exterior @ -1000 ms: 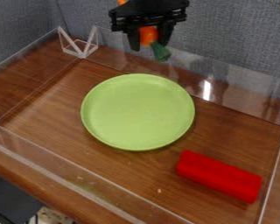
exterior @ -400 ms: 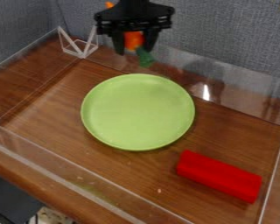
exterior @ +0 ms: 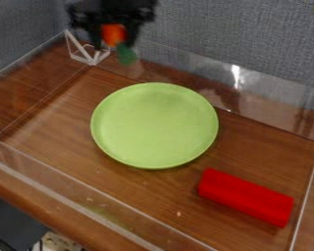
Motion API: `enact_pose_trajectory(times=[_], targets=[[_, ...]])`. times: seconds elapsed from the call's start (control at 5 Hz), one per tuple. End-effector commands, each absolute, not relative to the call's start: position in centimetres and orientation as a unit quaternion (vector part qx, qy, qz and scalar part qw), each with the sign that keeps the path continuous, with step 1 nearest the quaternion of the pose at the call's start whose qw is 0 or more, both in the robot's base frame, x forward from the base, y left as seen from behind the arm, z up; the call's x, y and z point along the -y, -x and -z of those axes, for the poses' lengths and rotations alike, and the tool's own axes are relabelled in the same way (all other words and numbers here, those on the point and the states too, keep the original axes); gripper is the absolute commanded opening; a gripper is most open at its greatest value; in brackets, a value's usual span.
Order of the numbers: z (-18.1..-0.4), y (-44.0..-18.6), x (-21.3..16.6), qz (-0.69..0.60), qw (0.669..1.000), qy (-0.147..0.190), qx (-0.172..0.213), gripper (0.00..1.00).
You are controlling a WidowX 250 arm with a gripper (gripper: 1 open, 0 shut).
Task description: Put the carrot on the left side
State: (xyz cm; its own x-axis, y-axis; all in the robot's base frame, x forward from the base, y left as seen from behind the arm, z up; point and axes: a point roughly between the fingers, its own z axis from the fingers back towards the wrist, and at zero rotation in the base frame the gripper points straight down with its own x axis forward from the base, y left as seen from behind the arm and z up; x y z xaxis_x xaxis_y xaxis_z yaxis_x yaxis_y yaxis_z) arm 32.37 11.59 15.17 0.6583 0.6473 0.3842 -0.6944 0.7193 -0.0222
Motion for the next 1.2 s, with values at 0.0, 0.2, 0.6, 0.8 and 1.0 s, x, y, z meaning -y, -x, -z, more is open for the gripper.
enact_pose_trajectory(times=[0.0, 0.2, 0.6, 0.8, 1.0], targets=[[-16.9, -33.0, -16.6, -0.400, 0.890, -0.073, 0.206, 0.00], [-14.8, -33.5, -19.0, -0.430, 0.877, -0.089, 0.196, 0.00], [-9.3, -34.2, -19.2, -0.457, 0.867, -0.108, 0.168, 0.00], [-6.9, -33.9, -18.9, -0.478, 0.858, -0.112, 0.150, 0.00], [-5.4, -33.9, -18.9, -0.499, 0.848, -0.111, 0.137, 0.00]])
